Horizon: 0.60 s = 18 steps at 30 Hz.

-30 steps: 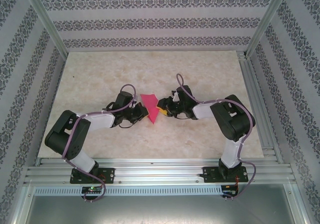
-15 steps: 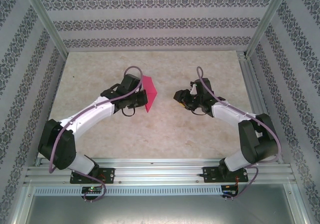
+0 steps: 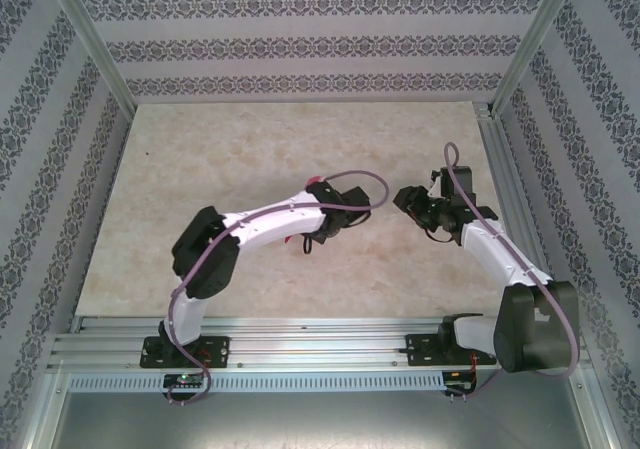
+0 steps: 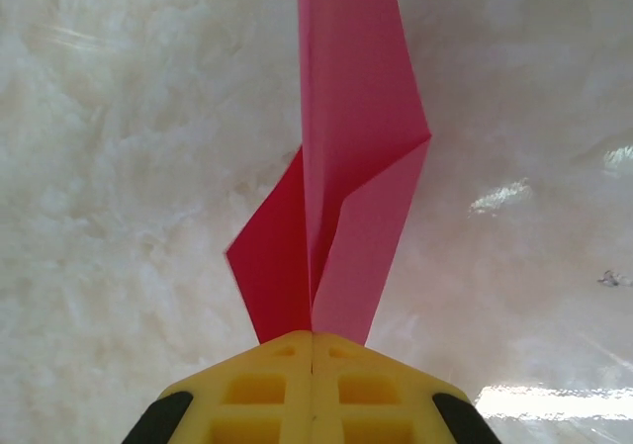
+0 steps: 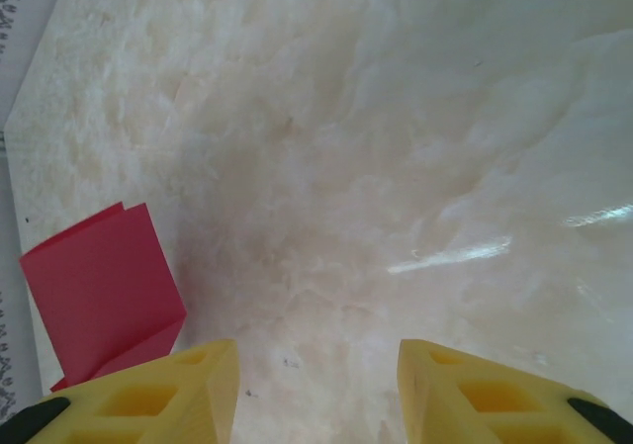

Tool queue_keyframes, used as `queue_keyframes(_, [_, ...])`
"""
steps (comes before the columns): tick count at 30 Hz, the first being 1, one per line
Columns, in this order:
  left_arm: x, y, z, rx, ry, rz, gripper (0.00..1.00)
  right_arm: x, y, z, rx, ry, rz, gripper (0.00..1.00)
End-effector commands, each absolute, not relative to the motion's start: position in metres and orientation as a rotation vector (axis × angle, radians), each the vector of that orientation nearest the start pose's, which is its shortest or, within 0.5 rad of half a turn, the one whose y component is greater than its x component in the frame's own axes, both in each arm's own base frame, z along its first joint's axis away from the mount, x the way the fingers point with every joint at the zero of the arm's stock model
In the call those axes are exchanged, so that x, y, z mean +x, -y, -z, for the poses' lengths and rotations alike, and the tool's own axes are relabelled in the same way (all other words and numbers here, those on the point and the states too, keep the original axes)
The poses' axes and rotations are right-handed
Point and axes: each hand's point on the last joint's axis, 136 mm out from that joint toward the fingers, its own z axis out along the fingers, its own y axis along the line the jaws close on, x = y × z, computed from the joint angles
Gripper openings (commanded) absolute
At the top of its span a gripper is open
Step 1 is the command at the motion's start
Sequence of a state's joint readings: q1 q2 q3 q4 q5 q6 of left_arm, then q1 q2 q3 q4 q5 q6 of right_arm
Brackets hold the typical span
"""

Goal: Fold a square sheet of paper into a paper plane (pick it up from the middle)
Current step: Turn over the paper at the center of the table.

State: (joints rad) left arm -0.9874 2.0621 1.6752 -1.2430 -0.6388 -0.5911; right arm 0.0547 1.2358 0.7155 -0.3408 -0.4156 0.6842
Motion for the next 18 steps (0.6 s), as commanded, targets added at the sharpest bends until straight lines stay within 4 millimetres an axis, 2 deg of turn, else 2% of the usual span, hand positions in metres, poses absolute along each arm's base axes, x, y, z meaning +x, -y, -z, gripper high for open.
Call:
queue_keyframes(1, [0.288, 0.264, -0.11, 0.663, -2.471, -0.879, 0.0, 0.309, -0.073, -0.11, 0.59, -2.47, -0.775, 0.46])
queue_keyframes(7, [0.264, 0.31, -0.09, 0.798, -2.456, -0.828, 0.01, 0.306, -0.065, -0.11, 0.606, -2.46, -0.777, 0.47])
queue_keyframes(9, [0.254, 0.322, -0.078, 0.83, -2.485, -0.792, 0.11, 0.307, -0.064, -0.111, 0.604, -2.463, -0.777, 0.47])
queue_keyframes(13, [0.235, 0.343, -0.06, 0.885, -2.565, -0.678, 0.24, 0.307, -0.065, -0.115, 0.58, -2.474, -0.774, 0.5])
queue_keyframes(15, [0.223, 0.358, -0.054, 0.929, -2.621, -0.557, 0.32, 0.307, -0.063, -0.119, 0.567, -2.474, -0.757, 0.51])
queue_keyframes(17, [0.213, 0.373, -0.058, 0.94, -2.676, -0.402, 0.34, 0.306, -0.062, -0.121, 0.557, -2.478, -0.742, 0.52])
queue_keyframes(18, [0.206, 0.383, -0.067, 0.954, -2.689, -0.281, 0.35, 0.307, -0.064, -0.123, 0.543, -2.481, -0.753, 0.51])
